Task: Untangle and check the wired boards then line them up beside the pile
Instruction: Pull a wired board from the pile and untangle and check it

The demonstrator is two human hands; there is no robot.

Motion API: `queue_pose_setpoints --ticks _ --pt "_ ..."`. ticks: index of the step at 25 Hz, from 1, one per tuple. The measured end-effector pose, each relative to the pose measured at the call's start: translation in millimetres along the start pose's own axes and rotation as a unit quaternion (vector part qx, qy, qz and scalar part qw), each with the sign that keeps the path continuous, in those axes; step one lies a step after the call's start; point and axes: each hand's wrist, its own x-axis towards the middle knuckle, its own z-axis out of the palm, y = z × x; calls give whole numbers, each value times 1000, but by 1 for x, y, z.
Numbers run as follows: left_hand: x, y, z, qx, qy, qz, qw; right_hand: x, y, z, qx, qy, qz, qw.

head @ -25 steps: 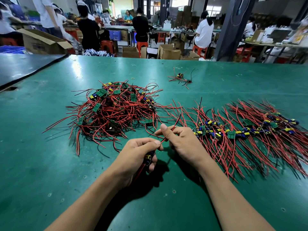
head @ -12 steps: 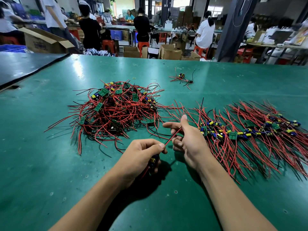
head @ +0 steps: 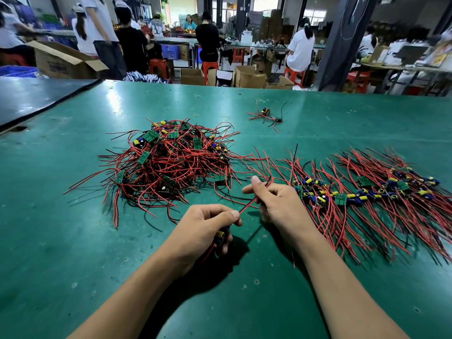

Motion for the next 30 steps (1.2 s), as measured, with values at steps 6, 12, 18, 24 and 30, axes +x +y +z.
queue_pose_setpoints --ticks 6,12,18,24,30 --pt "0 0 -2 7 -9 -3 1000 5 -8 0 263 -41 155 951" --pt "-1 2 -2 -2 -17 -24 1000 2 -16 -9 461 -150 191 854" --pt "-1 5 1 -71 45 -23 996 0 -14 4 314 -130 134 931" --pt "6 17 -7 -134 180 41 974 -12 -2 18 -108 -98 -92 985" --pt "6 23 -10 -206 201 51 956 -24 -3 36 -143 -83 -179 970"
